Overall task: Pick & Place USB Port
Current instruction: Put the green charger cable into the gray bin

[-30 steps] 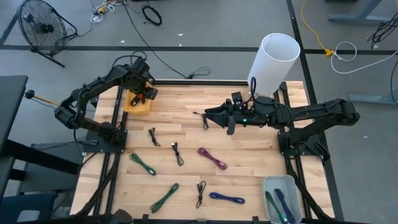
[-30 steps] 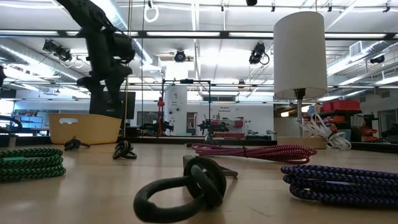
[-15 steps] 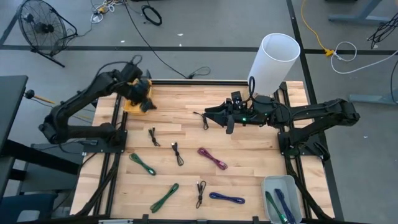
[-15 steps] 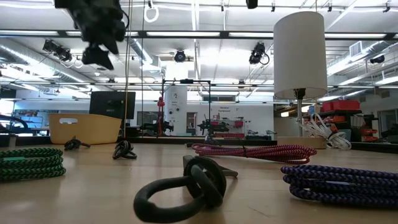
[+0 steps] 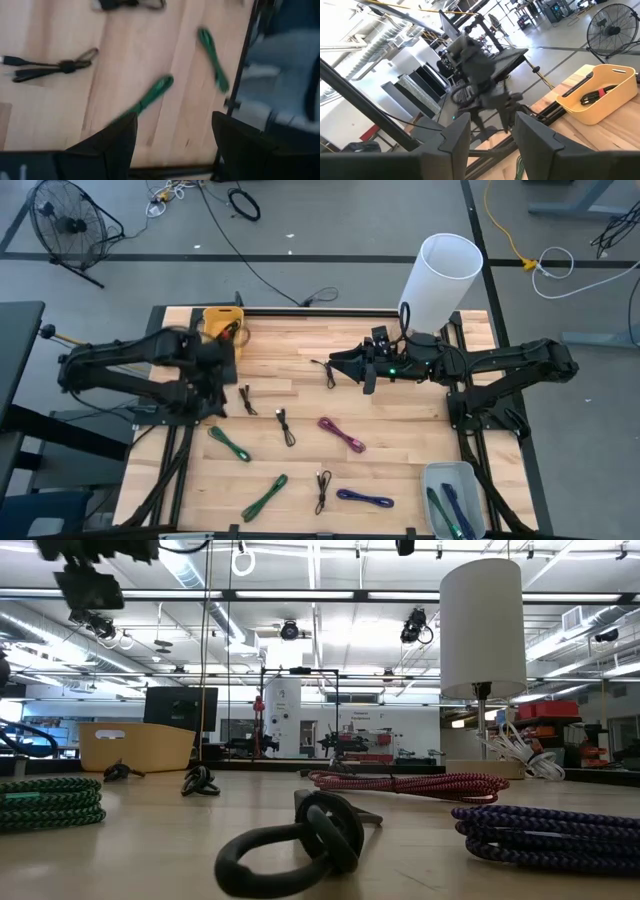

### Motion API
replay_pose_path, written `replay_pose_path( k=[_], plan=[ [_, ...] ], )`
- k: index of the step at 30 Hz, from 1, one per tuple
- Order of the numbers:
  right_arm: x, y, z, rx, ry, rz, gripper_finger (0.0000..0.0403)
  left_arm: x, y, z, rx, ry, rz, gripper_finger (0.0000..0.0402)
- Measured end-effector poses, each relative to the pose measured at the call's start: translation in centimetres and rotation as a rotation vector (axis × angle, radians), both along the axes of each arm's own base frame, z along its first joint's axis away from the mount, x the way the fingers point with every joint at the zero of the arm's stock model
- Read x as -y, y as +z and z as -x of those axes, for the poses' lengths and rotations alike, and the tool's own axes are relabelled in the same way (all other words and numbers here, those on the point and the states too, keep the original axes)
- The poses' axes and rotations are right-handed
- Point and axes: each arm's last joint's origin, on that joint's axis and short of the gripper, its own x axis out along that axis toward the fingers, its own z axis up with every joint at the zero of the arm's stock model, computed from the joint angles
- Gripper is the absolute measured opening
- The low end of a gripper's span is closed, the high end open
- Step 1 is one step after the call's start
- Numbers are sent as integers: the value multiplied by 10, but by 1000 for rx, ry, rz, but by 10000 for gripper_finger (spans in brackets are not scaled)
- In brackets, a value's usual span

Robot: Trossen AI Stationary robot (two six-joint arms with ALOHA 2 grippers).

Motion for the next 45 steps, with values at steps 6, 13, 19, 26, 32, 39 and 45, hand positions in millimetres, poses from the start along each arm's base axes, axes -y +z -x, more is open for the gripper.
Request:
replay_pose_path(
  k=[6, 13, 19, 26, 32, 39, 45],
  plan=[
    [0, 0, 0, 0, 0, 0, 153, 34, -6, -5, -42, -186, -91, 259],
    [0, 0, 0, 0, 0, -2, 153, 76, -25, -19, -85, -457, -244, 259],
    [0, 0, 0, -1, 0, -1, 153, 108, -53, -32, -143, -714, -461, 259],
    [0, 0, 0, -1, 1, -1, 153, 134, -79, -48, -148, -814, -486, 259],
    [-1, 0, 0, -4, 26, 0, 153, 140, -105, -53, -145, -812, -484, 259],
    [-2, -1, 0, -12, 59, -1, 153, 129, -144, -37, -224, -776, -466, 259],
    [-3, -2, 0, -21, 79, -10, 153, 125, -160, -30, -235, -752, -466, 259]
  ],
)
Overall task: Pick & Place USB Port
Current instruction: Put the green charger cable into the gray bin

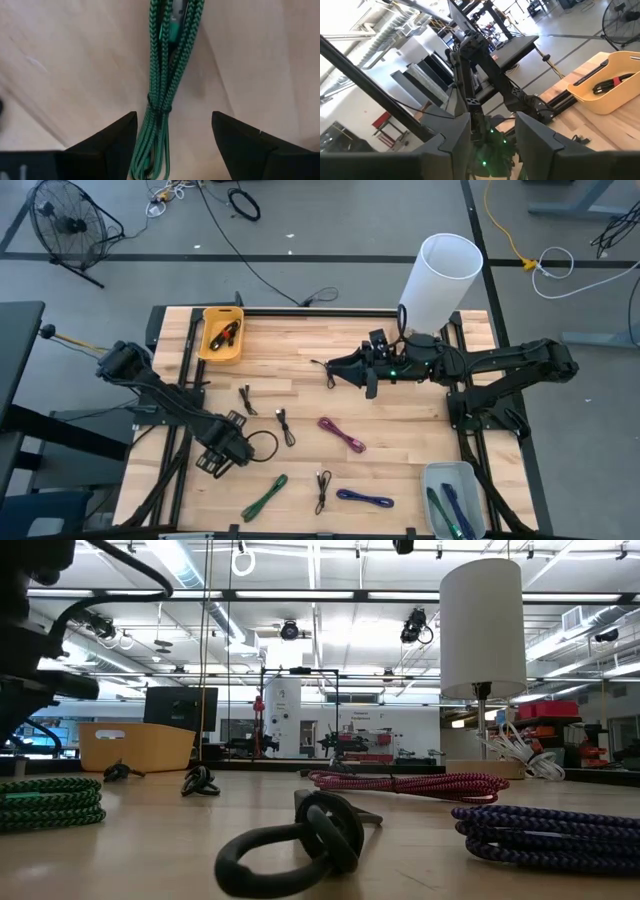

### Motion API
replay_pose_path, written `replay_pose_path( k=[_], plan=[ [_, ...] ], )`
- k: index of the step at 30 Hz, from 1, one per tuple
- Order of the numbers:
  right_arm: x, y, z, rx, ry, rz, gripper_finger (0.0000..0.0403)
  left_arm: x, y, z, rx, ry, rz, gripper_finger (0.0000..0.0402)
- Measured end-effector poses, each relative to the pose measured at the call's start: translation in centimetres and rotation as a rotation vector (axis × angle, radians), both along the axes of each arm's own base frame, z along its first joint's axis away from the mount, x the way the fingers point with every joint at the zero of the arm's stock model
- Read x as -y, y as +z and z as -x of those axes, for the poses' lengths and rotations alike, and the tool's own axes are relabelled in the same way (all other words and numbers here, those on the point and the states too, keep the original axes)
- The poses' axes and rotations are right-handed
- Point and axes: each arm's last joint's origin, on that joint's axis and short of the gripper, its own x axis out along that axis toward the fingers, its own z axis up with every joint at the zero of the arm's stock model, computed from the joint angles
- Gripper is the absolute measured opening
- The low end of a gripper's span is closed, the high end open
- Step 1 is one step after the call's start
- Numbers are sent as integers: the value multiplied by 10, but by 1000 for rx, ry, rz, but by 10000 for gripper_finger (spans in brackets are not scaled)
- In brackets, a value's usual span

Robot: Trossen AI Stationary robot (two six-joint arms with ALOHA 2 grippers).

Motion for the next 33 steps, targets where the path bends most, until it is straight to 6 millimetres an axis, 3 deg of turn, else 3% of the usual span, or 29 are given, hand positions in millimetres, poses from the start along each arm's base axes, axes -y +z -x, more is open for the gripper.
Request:
replay_pose_path(
  k=[4, 8, 11, 15, 22, 28, 33],
  plan=[
    [0, 0, 0, -1, 4, -1, 153, 1, -6, -3, 73, -1, 5, 253],
    [0, 0, 0, -3, 4, -8, 153, -1, -11, -3, 99, 3, 6, 212],
    [0, 0, 0, -3, 4, -15, 153, -2, -13, 0, 80, 4, 17, 146],
    [0, 0, 0, -5, 3, -14, 153, -2, -14, 1, 39, 9, 64, 29],
    [0, -1, 0, -9, 3, -14, 153, -6, -11, -3, -52, 117, 171, 24],
    [0, -1, 0, -10, 3, -14, 153, -8, 32, -22, -20, 214, 211, 24],
    [0, -2, 0, -18, 4, -12, 153, -24, 103, -32, 246, 353, 266, 24]
  ],
)
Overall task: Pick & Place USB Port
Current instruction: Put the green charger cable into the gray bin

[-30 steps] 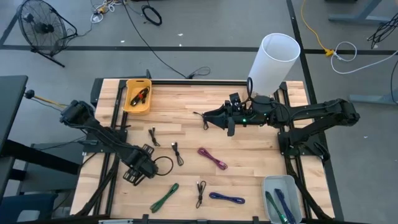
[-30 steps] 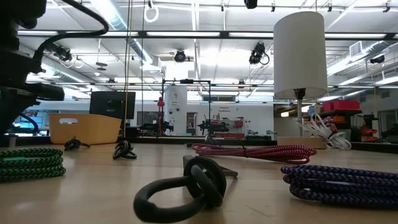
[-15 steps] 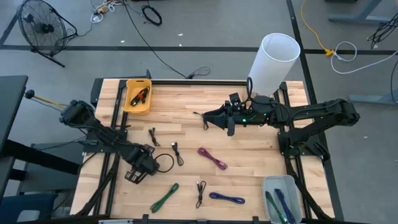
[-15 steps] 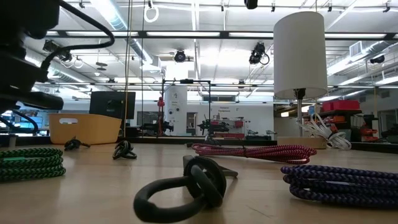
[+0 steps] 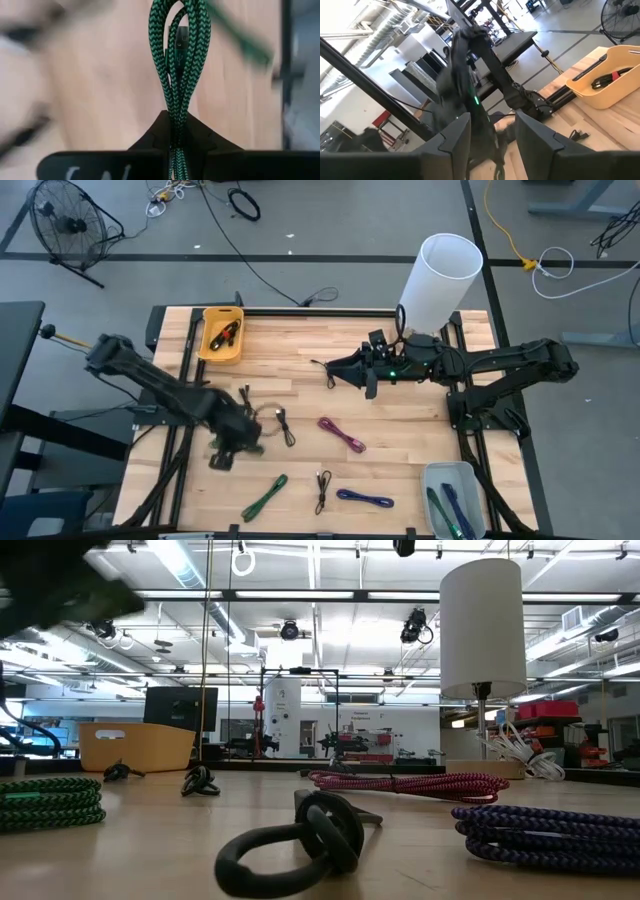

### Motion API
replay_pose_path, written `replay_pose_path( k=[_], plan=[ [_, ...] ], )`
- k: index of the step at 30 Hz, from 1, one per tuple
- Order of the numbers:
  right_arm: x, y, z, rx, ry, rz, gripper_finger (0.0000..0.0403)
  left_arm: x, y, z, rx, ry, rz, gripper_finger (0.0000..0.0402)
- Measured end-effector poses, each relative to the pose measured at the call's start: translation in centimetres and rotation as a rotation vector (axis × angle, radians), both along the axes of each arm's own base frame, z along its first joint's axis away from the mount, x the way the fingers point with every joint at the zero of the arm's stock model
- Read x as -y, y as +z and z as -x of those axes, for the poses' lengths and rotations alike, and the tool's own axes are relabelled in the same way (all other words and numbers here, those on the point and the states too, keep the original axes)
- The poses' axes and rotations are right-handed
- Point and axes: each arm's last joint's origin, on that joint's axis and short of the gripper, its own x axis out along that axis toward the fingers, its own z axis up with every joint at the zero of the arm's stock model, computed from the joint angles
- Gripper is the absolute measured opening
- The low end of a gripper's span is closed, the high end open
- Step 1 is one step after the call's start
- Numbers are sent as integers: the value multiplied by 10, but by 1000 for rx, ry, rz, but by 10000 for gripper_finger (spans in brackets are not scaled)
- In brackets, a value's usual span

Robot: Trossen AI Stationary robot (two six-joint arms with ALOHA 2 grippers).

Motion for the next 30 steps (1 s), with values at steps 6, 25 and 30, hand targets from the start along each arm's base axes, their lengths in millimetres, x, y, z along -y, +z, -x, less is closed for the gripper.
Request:
replay_pose_path(
  k=[6, 25, 30],
  plan=[
    [0, -1, 0, -8, 2, 9, 153, -43, 101, 25, 554, 394, -49, 24],
    [0, 0, 0, -2, 2, 51, 153, -78, 140, 26, 1373, 669, 150, 24],
    [-1, 0, 0, 3, 24, 64, 153, -79, 132, -8, 1384, 605, 186, 24]
  ],
)
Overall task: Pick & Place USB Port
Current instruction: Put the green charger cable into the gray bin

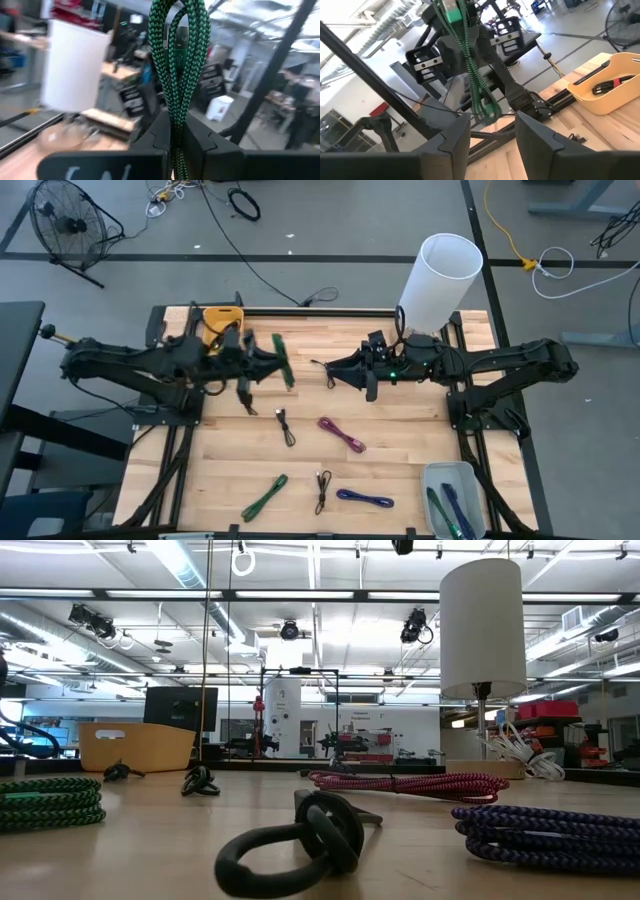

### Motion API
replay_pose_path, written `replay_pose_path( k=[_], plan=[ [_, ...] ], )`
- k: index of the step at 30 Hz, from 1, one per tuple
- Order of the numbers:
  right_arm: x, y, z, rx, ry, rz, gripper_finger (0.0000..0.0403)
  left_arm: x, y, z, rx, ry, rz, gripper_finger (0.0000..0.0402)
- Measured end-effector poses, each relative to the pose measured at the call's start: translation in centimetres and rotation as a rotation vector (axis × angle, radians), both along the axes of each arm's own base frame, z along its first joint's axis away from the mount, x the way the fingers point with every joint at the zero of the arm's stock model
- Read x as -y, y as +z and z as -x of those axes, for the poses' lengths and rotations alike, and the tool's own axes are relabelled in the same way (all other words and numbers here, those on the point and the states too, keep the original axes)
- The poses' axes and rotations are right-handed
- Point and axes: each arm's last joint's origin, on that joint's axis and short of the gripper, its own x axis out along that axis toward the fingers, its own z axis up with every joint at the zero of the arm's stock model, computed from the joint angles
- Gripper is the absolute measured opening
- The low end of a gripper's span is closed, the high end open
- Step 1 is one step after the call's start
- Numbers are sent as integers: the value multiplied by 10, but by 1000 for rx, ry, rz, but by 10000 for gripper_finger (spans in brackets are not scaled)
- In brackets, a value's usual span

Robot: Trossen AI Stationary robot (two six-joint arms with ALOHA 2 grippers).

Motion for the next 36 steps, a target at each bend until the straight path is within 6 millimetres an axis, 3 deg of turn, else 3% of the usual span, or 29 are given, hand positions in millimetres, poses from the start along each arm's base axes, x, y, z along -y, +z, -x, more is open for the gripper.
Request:
replay_pose_path(
  k=[10, 16, 26, 28, 32, 36],
  plan=[
    [0, 0, 0, 2, 5, 13, 153, -14, -14, -53, 141, -93, 65, 24],
    [0, 0, 0, 2, 5, 14, 153, -17, -29, -76, 139, -120, 130, 24],
    [0, 0, 0, 3, 6, 44, 149, -20, -16, -109, 163, -161, 113, 24],
    [-1, 0, 0, 2, 11, 49, 126, -20, -16, -114, 157, -178, 110, 24],
    [-2, -1, 0, -11, 28, 84, 24, -20, -19, -118, 137, -180, 111, 50],
    [-2, -2, 0, -17, 32, 74, 15, -21, -19, -118, 137, -184, 109, 101]
  ],
)
